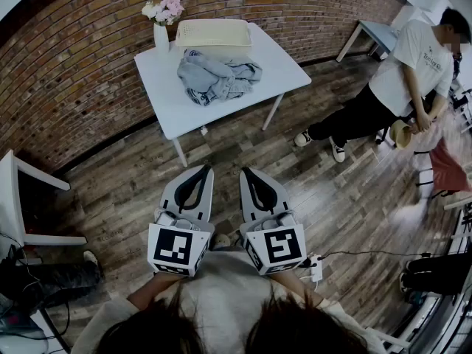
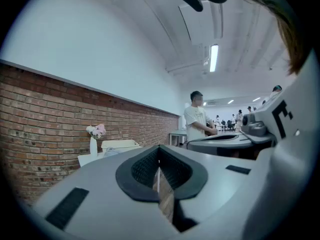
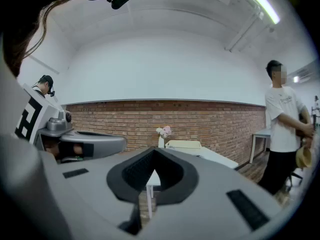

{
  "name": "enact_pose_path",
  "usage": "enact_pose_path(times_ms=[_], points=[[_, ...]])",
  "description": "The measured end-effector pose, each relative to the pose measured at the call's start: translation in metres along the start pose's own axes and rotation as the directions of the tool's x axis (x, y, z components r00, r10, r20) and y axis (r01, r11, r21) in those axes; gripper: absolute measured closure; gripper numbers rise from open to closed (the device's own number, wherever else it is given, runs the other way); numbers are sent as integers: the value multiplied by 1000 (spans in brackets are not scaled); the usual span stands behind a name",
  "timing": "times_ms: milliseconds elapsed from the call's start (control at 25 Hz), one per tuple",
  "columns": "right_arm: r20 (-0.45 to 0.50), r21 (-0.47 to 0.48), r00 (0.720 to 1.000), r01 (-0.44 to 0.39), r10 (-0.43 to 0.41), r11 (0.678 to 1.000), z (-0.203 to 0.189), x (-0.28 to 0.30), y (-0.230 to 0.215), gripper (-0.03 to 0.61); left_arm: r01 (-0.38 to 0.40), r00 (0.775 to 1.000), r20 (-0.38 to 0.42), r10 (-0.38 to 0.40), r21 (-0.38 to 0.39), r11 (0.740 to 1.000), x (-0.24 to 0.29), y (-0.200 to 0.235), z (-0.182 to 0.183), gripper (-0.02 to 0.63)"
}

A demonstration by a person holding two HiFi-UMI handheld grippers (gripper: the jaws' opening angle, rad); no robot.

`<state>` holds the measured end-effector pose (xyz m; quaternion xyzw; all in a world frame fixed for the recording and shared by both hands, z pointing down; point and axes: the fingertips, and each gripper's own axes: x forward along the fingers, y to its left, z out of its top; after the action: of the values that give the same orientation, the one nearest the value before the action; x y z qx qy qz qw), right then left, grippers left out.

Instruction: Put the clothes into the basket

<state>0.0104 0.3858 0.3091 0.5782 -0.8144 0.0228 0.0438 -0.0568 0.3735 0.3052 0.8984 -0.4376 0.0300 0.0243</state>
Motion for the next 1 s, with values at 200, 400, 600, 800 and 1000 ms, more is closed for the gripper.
enact_pose_path(times_ms=[200,400,600,800,1000], points=[[-17,-16,1000,-10,10,1000,-4,-3,-11,574,-11,1000,2,11,-6,1000,8,-6,-2,614],[-14,-1,1000,-11,11,1000,-11,-6,-24,574,-16,1000,-9,16,-8,1000,15,-15,-6,614],[-5,-20,999,-52,52,998,-9,-5,-23,572,-43,999,-27,43,-5,999,14,-12,-9,614],[18,6,998,-60,60,998,-8,-3,-31,572,-76,997,-35,75,-11,997,13,-3,-11,614],[38,12,998,-42,41,999,-6,5,-43,572,-95,995,-34,95,-22,995,17,10,-13,614]])
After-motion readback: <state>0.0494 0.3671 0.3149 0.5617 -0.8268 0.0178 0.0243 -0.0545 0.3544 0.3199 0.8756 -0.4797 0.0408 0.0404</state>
